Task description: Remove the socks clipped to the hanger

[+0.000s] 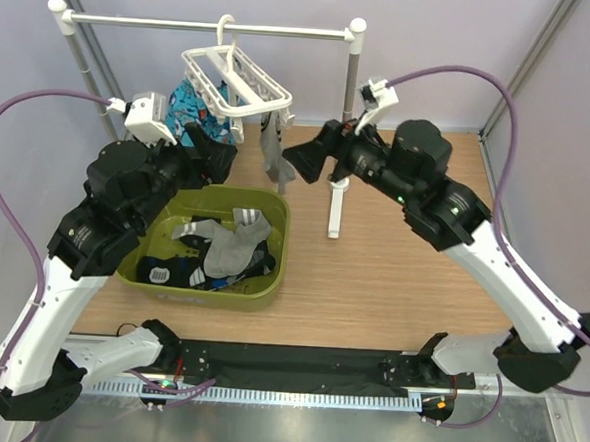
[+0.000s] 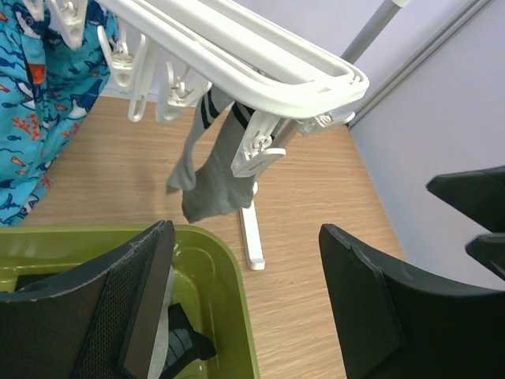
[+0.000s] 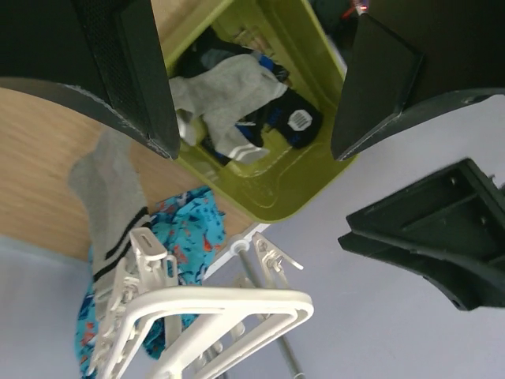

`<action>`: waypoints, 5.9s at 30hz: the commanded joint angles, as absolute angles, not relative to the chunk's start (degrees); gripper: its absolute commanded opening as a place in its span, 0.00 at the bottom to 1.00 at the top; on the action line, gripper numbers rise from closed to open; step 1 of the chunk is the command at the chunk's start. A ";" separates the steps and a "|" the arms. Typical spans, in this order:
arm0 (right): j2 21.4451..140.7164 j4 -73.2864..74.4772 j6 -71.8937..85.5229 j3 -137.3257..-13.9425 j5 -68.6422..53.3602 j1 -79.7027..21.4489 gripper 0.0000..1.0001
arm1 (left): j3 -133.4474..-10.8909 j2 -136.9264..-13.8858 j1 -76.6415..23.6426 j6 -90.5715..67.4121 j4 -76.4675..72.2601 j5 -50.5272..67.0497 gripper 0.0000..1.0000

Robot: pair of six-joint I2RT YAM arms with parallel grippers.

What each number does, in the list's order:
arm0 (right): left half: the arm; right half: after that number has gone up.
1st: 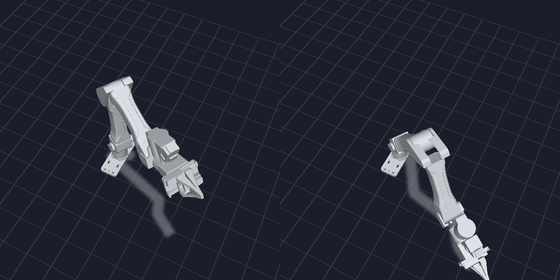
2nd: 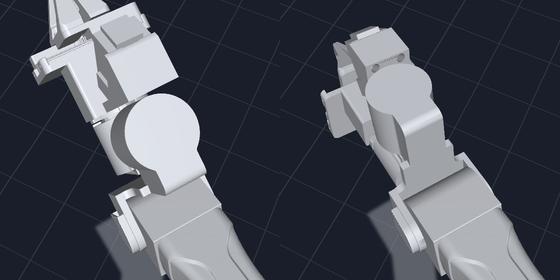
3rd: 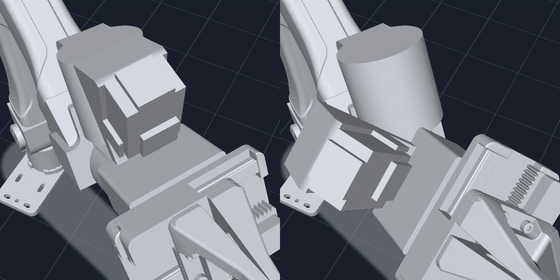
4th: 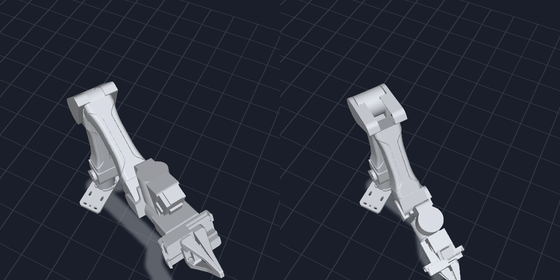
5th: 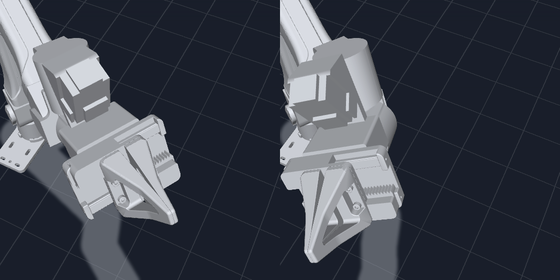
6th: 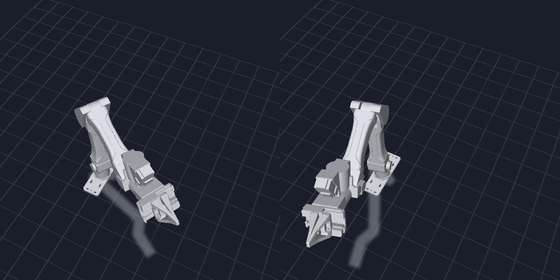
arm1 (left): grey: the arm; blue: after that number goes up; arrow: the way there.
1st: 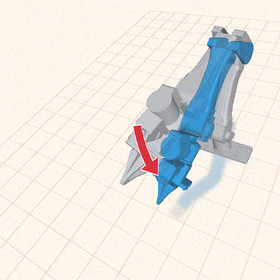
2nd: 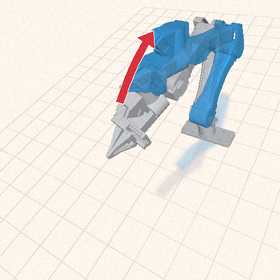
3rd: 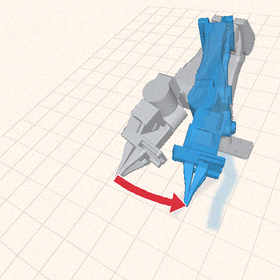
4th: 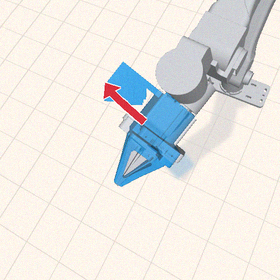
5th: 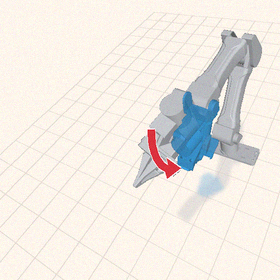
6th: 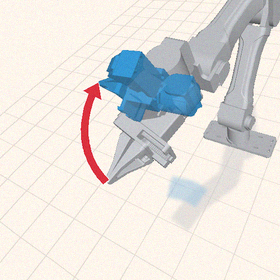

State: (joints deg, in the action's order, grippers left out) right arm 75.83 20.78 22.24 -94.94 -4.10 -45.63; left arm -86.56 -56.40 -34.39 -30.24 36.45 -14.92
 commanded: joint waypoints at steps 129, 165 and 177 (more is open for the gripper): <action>77.26 -2.85 32.79 -76.19 -4.85 -46.32 0.77 | -48.17 -51.68 -32.78 -28.03 6.94 3.52 0.00; 90.97 -23.55 25.14 -82.62 -28.64 -25.49 0.74 | -47.37 -51.77 -32.87 -29.09 8.61 6.50 0.00; 91.85 -27.16 26.10 -84.29 -34.80 -26.36 0.74 | -46.93 -51.94 -32.78 -29.09 8.53 6.42 0.00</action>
State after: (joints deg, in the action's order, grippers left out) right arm 93.47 -22.74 26.15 -82.72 -32.49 -25.56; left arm -46.46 -51.90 -32.93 -28.58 10.07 5.52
